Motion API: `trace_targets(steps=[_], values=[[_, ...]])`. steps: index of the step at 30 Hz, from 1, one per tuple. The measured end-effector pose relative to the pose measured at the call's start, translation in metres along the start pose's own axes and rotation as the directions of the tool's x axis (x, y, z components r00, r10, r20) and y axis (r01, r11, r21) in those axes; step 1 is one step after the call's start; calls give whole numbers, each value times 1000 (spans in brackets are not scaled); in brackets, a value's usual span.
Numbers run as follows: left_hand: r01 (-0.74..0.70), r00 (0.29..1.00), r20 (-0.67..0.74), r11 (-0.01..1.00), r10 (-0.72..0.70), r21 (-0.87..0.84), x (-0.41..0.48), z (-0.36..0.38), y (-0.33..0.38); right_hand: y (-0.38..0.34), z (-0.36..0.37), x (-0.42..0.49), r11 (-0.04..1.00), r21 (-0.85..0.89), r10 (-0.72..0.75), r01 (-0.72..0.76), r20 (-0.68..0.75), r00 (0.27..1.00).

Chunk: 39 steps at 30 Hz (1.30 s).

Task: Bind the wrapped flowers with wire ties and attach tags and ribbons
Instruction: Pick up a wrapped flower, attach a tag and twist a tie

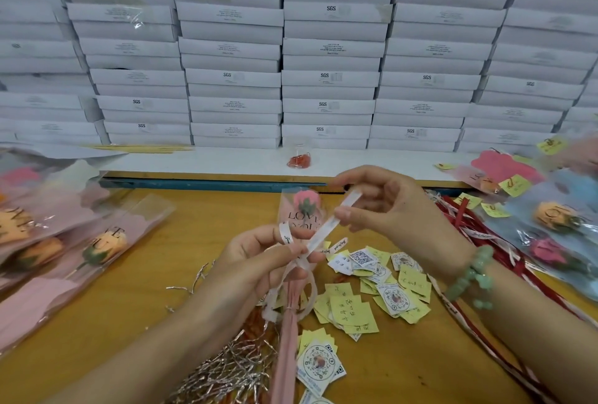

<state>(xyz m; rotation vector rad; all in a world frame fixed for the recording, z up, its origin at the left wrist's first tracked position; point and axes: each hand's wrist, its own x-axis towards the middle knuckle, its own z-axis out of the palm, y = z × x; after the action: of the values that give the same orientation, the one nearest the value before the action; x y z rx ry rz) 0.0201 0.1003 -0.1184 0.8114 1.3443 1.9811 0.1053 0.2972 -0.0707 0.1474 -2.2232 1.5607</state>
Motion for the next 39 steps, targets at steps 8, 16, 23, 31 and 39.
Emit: trace_targets(steps=[8,16,23,31,39], values=[[14,997,-80,995,-7,94,-1,2,0,-9,-26,7,970,238,78,-44,-139,987],[-21,990,-134,993,37,120,-1,4,1,-6,-15,-1,885,19,397,-465,490,776],[-29,992,-118,984,51,176,-2,4,-1,27,44,-16,938,-167,339,-304,260,904],[-44,996,-64,969,61,242,-4,6,0,41,57,-19,956,-294,58,-23,111,992],[-103,993,-15,927,116,361,-4,1,8,41,60,-19,977,-104,196,-184,125,973]])
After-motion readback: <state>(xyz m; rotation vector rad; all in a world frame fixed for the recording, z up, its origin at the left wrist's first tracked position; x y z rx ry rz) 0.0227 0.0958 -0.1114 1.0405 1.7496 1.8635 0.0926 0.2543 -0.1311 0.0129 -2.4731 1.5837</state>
